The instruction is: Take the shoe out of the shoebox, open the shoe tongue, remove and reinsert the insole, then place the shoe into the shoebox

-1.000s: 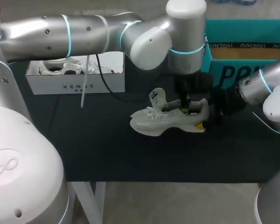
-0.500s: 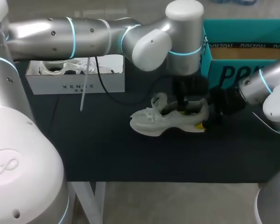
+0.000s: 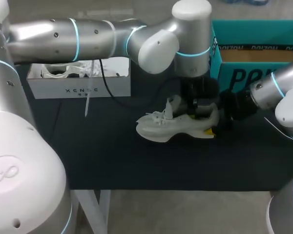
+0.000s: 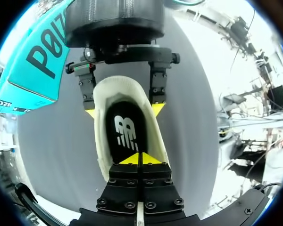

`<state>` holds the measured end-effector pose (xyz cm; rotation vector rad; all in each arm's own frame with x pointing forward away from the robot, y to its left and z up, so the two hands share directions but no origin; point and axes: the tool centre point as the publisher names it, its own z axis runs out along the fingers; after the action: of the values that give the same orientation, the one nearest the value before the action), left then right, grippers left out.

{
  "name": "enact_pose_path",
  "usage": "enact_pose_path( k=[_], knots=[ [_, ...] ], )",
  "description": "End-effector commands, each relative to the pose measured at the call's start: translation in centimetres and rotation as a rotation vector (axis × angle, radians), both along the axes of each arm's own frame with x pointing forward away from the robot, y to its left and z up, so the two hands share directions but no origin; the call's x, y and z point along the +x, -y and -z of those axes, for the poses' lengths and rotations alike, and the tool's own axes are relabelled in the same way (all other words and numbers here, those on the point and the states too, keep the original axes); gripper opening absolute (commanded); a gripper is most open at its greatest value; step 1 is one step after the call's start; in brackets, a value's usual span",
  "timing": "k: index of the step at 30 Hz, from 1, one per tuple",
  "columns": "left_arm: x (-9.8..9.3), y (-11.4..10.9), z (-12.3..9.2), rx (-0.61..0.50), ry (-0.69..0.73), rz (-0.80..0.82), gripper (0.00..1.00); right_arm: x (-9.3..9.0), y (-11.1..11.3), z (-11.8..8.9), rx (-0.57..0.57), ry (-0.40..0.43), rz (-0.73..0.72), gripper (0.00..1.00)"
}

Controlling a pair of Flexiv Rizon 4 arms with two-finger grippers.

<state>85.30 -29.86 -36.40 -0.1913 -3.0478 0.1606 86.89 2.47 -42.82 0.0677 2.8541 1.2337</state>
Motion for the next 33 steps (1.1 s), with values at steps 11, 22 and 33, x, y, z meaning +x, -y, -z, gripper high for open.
enact_pose_path(
  k=[11, 22, 33],
  knots=[
    [1.1, 0.8, 2.4, 0.043, -0.019, 0.01, 0.0, 0.0, 0.0, 0.1, -0.002, 0.001, 0.0, 0.0],
    [-2.2, -1.0, 2.0, 0.018, -0.057, 0.021, 0.0, 0.0, 0.0, 0.1, -0.002, 0.001, 0.0, 0.0],
    [-3.0, -1.4, 4.0, 0.079, -0.063, 0.021, 0.0, 0.0, 0.0, 0.1, -0.002, 0.001, 0.0, 0.0]
  ],
)
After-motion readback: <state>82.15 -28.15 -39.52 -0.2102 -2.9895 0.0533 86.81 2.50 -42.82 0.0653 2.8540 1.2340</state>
